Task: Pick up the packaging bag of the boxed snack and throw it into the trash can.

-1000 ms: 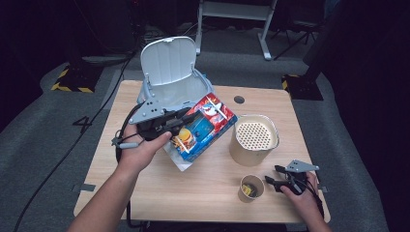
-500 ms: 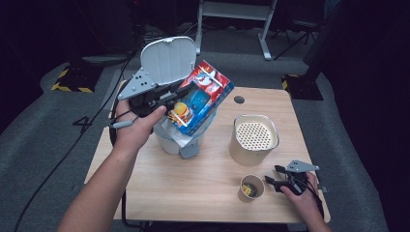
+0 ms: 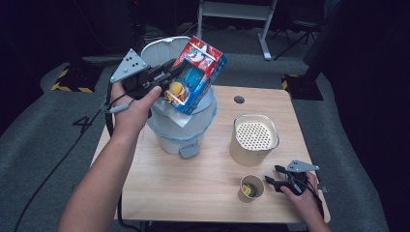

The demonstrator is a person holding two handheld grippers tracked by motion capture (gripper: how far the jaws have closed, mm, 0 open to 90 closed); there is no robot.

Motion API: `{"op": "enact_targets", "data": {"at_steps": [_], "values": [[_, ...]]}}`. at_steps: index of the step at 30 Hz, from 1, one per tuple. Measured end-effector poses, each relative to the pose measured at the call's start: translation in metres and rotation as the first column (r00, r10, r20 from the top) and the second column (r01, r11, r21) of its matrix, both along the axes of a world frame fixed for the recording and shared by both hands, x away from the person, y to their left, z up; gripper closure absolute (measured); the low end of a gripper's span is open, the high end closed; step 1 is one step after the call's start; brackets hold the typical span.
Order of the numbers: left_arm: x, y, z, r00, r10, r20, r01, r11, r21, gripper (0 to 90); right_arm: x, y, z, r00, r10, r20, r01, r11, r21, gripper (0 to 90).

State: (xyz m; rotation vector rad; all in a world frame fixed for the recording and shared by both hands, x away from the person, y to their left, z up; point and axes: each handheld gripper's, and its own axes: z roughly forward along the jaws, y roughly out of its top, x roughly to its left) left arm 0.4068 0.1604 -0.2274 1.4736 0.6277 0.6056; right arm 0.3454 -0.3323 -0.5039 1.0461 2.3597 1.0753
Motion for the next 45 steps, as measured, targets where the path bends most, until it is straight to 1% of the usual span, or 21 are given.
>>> {"op": "enact_targets", "data": {"at_steps": [3, 6, 7, 9, 10, 12, 15, 18, 19, 20, 21, 22, 24, 26, 29, 31, 34, 36, 43, 45], "values": [[0.004, 0.001, 0.003, 0.9998, 0.015, 0.009, -0.015, 0.9998, -0.008, 75.1, 0.000, 0.000, 0.000, 1.0000, 0.000, 0.000, 0.000, 1.0000, 0.000, 33.7], [0.008, 0.001, 0.005, 0.9992, 0.035, 0.021, -0.034, 0.9989, -0.031, 75.2, 0.000, 0.000, 0.000, 1.0000, -0.001, 0.000, 0.001, 1.0000, -0.001, 33.7], [0.010, 0.002, 0.005, 0.9988, 0.042, 0.026, -0.041, 0.9987, -0.031, 75.1, 0.000, 0.000, 0.000, 1.0000, 0.000, 0.000, 0.000, 1.0000, 0.000, 33.7], [0.011, 0.002, 0.006, 0.9986, 0.047, 0.024, -0.046, 0.9982, -0.037, 75.2, 0.000, 0.000, 0.000, 1.0000, 0.000, 0.000, 0.000, 1.0000, 0.000, 33.7], [0.015, 0.003, 0.006, 0.9984, 0.054, 0.020, -0.053, 0.9976, -0.045, 75.1, 0.000, 0.000, 0.000, 1.0000, 0.000, 0.000, 0.000, 1.0000, -0.001, 33.8], [0.019, 0.003, 0.006, 0.9981, 0.059, 0.017, -0.059, 0.9972, -0.047, 75.1, 0.000, 0.000, 0.000, 1.0000, 0.000, 0.000, 0.000, 1.0000, 0.000, 33.7], [0.025, 0.006, 0.007, 0.9964, 0.082, 0.021, -0.081, 0.9958, -0.042, 75.1, 0.000, 0.000, 0.000, 1.0000, 0.000, 0.000, 0.000, 1.0000, 0.000, 33.7], [0.031, 0.009, 0.008, 0.9935, 0.111, 0.026, -0.110, 0.9930, -0.043, 75.2, 0.000, 0.000, 0.000, 1.0000, 0.000, 0.000, 0.000, 1.0000, 0.000, 33.7], [0.033, 0.010, 0.007, 0.9922, 0.121, 0.028, -0.120, 0.9915, -0.051, 75.2, 0.000, 0.000, 0.000, 1.0000, 0.000, 0.000, 0.000, 1.0000, 0.000, 33.7], [0.034, 0.011, 0.007, 0.9914, 0.127, 0.032, -0.126, 0.9911, -0.045, 75.1, 0.000, 0.000, 0.000, 1.0000, -0.001, 0.000, 0.001, 1.0000, -0.001, 33.7], [0.037, 0.011, 0.006, 0.9892, 0.141, 0.038, -0.140, 0.9890, -0.049, 75.1, 0.000, 0.000, 0.000, 1.0000, -0.001, 0.000, 0.001, 1.0000, -0.001, 33.7], [0.037, 0.011, 0.006, 0.9892, 0.141, 0.038, -0.140, 0.9890, -0.049, 75.1, 0.000, 0.000, 0.000, 1.0000, -0.001, 0.000, 0.001, 1.0000, -0.001, 33.7], [0.040, 0.009, 0.005, 0.9858, 0.160, 0.053, -0.158, 0.9867, -0.039, 75.2, 0.000, 0.000, 0.000, 1.0000, -0.001, 0.000, 0.001, 1.0000, -0.001, 33.7], [0.042, 0.007, 0.004, 0.9851, 0.163, 0.054, -0.161, 0.9862, -0.039, 75.1, 0.000, 0.000, 0.000, 1.0000, 0.000, 0.000, 0.000, 1.0000, 0.000, 33.7], [0.045, 0.007, 0.002, 0.9834, 0.175, 0.049, -0.173, 0.9844, -0.029, 75.1, 0.000, 0.000, 0.000, 1.0000, 0.000, 0.000, 0.000, 1.0000, 0.000, 33.7], [0.050, 0.007, -0.001, 0.9794, 0.197, 0.046, -0.196, 0.9804, -0.016, 75.1, 0.000, 0.000, 0.000, 1.0000, -0.001, 0.000, 0.001, 1.0000, -0.002, 33.7], [0.054, 0.008, -0.003, 0.9768, 0.210, 0.044, -0.210, 0.9778, -0.006, 75.1, 0.000, 0.000, 0.000, 1.0000, 0.000, 0.000, 0.000, 1.0000, -0.001, 33.8], [0.056, 0.008, -0.005, 0.9757, 0.215, 0.043, -0.215, 0.9766, -0.010, 75.1, 0.000, 0.000, 0.000, 1.0000, 0.000, 0.000, 0.000, 1.0000, 0.000, 33.7], [0.060, 0.010, -0.012, 0.9717, 0.233, 0.039, -0.233, 0.9724, -0.004, 75.0, 0.000, 0.000, 0.000, 1.0000, 0.000, 0.000, 0.000, 1.0000, 0.000, 33.7], [0.060, 0.010, -0.013, 0.9724, 0.230, 0.037, -0.230, 0.9732, -0.009, 75.1, 0.000, 0.000, 0.000, 1.0000, -0.001, 0.000, 0.001, 1.0000, -0.001, 33.7]]}}
